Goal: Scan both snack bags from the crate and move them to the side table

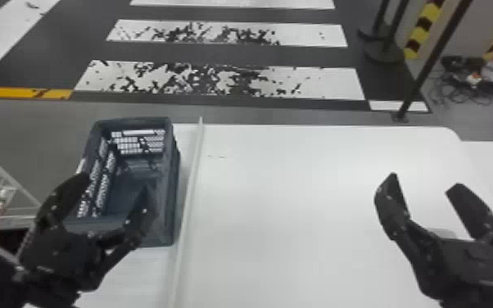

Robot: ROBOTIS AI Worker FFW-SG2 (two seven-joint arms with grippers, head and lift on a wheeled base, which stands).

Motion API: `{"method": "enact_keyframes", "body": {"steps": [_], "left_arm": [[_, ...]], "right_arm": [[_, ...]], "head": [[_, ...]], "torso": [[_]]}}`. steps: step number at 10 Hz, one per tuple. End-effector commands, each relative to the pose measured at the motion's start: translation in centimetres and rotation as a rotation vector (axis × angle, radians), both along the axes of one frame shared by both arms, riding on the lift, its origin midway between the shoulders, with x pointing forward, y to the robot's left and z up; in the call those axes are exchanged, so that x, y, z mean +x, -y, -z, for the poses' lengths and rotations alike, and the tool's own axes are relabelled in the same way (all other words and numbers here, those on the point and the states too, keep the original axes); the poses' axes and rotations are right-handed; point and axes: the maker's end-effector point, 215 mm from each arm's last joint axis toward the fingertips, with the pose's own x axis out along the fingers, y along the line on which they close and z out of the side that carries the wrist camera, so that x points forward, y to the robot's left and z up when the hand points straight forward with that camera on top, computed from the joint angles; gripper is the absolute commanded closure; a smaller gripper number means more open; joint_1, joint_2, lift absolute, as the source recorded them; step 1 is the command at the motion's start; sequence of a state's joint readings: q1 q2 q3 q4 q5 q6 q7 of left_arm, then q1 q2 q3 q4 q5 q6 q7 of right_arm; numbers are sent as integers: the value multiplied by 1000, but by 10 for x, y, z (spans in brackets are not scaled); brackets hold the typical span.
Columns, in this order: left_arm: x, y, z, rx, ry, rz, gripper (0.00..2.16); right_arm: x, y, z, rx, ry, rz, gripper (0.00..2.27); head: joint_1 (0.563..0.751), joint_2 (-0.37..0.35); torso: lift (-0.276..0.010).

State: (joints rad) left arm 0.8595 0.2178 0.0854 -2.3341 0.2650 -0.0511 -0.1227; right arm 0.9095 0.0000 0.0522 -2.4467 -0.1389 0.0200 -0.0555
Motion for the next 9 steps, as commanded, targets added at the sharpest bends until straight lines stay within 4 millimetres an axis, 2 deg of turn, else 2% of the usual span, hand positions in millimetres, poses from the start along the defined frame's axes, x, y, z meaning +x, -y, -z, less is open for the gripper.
{"method": "enact_keyframes", "body": {"steps": [1,7,9], "left_arm": [[0,-4,1,-4,-3,-7,63],[0,-2,2,-8,-16,-5,63],[0,-3,2,-10,-16,-7,63]], "right_arm": [[0,1,0,2,-1,1,110],[-1,3,6,-15,-23,-1,113],[-1,1,13,-17,-57,-10,107]], "head": [[695,23],[695,21],[695,22]], "torso": [[-29],[-29],[-29]]}}
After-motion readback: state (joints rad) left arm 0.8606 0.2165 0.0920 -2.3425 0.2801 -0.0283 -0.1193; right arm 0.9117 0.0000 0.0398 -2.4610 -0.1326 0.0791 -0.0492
